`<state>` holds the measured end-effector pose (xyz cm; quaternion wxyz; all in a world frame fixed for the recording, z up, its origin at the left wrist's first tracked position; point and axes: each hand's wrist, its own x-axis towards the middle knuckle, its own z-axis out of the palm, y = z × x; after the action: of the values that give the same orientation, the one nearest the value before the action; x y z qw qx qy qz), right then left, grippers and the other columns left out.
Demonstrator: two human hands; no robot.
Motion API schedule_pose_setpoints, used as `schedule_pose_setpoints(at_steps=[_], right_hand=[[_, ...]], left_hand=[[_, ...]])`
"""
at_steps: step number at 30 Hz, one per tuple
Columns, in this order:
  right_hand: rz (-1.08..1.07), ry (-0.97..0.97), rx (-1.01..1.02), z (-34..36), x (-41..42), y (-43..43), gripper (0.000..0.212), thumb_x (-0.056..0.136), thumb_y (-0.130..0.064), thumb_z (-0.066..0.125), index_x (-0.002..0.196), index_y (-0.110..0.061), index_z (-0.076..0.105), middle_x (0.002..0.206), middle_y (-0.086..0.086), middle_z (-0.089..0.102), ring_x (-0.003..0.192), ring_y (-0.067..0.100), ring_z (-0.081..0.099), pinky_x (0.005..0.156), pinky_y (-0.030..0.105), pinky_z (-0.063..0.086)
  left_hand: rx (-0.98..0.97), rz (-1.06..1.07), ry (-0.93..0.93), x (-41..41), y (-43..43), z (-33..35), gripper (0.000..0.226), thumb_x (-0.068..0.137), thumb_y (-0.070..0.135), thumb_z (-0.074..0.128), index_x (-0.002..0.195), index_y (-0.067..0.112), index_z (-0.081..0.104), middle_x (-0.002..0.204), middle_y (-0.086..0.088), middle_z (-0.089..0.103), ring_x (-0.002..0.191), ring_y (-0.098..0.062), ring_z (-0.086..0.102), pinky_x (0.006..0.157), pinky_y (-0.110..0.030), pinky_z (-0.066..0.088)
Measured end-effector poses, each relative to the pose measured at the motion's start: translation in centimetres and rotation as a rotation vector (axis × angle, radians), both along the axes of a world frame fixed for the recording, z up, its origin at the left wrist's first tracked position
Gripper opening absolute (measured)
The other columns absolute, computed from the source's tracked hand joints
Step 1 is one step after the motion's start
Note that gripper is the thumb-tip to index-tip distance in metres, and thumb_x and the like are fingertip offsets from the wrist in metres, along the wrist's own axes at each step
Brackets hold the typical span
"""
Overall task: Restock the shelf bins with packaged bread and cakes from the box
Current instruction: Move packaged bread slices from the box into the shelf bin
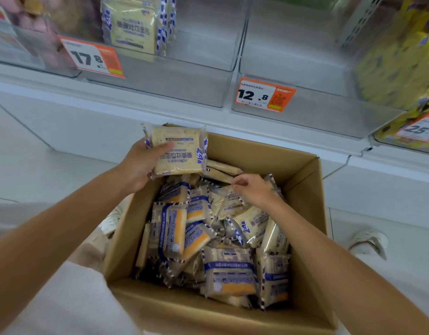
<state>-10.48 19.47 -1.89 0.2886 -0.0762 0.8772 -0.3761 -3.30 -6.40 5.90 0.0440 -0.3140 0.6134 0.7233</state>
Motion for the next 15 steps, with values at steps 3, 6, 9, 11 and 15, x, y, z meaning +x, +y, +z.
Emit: schedule_pose_setpoints(at_steps=[3, 6, 9, 11, 15], right_hand=[[-0.167, -0.099, -0.245, 1.4, 0.8, -1.7, 0.028, 0.094, -0.033, 0.061, 0.119, -0.020, 0.064, 0.112, -0.003, 0.067, 0.110, 0.018, 0.062, 0.095, 0.030, 0.048], [-0.164, 0.000, -0.459, 5.0, 0.3, -3.6, 0.060, 0.087, -0.039, 0.068, 0.141, -0.026, 0.045, 0.129, -0.005, 0.060, 0.117, 0.010, 0.056, 0.093, 0.024, 0.046], [0.163, 0.065, -0.301, 8.0, -0.4, -5.0, 0.074, 0.081, -0.028, 0.077, 0.144, -0.036, 0.038, 0.133, -0.011, 0.057, 0.109, -0.005, 0.052, 0.077, 0.008, 0.041], [0.202, 0.071, -0.203, 8.5, -0.8, -5.3, 0.055, 0.082, -0.024, 0.077, 0.131, -0.031, 0.053, 0.127, -0.005, 0.062, 0.099, -0.001, 0.059, 0.076, 0.016, 0.050], [-0.251, -0.228, -0.584, 8.1, -0.8, -4.1, 0.032, 0.085, -0.010, 0.073, 0.112, -0.010, 0.056, 0.114, 0.014, 0.070, 0.098, 0.026, 0.071, 0.084, 0.036, 0.059]], left_hand=[[-0.006, -0.087, -0.014, 0.2, -0.2, -0.2, 0.024, 0.092, 0.010, 0.064, 0.114, 0.019, 0.065, 0.104, -0.004, 0.075, 0.084, -0.014, 0.074, 0.054, -0.023, 0.056], [-0.185, -0.399, -0.058, 0.2, -0.1, 0.6, 0.033, 0.084, -0.002, 0.067, 0.110, 0.017, 0.063, 0.103, -0.004, 0.074, 0.091, -0.018, 0.073, 0.064, -0.024, 0.058], [-0.522, -0.619, -0.024, -0.4, 0.9, 1.3, 0.046, 0.076, 0.005, 0.079, 0.113, 0.020, 0.056, 0.106, 0.001, 0.067, 0.097, -0.014, 0.067, 0.073, -0.026, 0.055], [-0.542, -0.375, 0.106, -0.7, 1.5, 1.5, 0.052, 0.071, 0.014, 0.086, 0.112, 0.020, 0.054, 0.108, 0.000, 0.065, 0.098, -0.014, 0.066, 0.076, -0.029, 0.057], [-0.192, -0.073, 0.075, -0.7, 1.9, 2.0, 0.053, 0.078, 0.035, 0.080, 0.119, 0.020, 0.051, 0.104, 0.000, 0.070, 0.093, -0.014, 0.069, 0.071, -0.025, 0.053]])
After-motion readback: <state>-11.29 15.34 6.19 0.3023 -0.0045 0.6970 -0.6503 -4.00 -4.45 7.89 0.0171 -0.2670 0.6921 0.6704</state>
